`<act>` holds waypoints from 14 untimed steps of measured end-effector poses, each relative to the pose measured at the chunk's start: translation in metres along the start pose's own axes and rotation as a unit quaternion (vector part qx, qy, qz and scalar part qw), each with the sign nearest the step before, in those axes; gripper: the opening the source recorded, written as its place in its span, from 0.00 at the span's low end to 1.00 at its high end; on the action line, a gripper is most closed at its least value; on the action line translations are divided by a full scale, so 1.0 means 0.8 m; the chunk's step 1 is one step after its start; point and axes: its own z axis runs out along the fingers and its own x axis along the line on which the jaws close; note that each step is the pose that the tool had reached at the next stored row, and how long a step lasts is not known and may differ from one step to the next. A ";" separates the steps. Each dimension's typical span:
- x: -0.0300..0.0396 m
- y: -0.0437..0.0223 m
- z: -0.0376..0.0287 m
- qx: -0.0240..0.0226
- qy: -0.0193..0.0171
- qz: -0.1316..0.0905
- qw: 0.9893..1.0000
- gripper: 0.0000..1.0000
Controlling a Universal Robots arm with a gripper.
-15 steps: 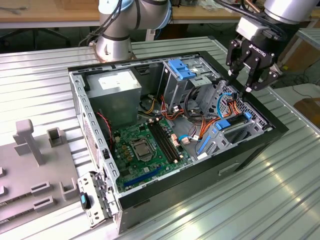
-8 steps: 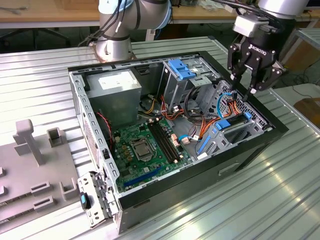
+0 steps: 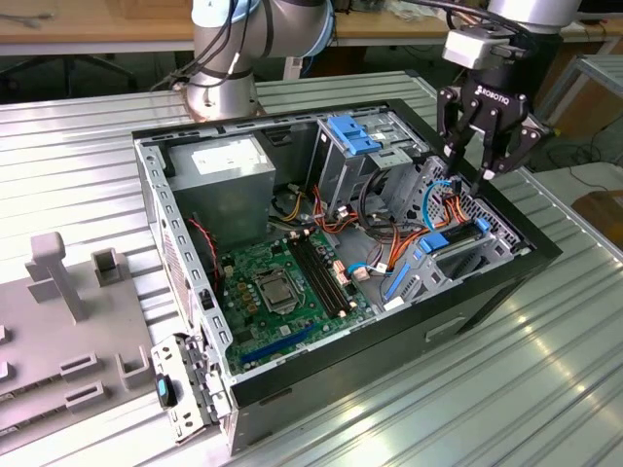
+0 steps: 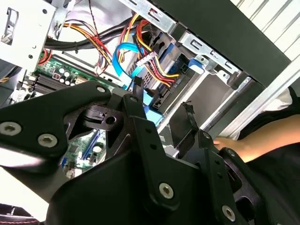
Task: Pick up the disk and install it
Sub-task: 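Insert the second disk wire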
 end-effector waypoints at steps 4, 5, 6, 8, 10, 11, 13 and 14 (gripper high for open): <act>-0.0007 0.0000 0.0024 0.000 0.000 0.000 1.000 0.48; -0.0009 0.0000 0.0033 0.000 0.000 0.000 1.000 0.35; -0.0013 0.0001 0.0053 0.000 0.000 0.000 1.000 0.17; -0.0013 0.0001 0.0053 0.000 0.000 0.000 1.000 0.17; -0.0013 0.0000 0.0053 0.000 0.000 0.000 1.000 0.18; -0.0013 0.0001 0.0053 0.000 0.000 0.000 1.000 0.24; -0.0014 0.0001 0.0054 0.000 0.000 0.000 1.000 0.36; -0.0019 0.0000 0.0060 0.000 0.000 0.000 1.000 0.36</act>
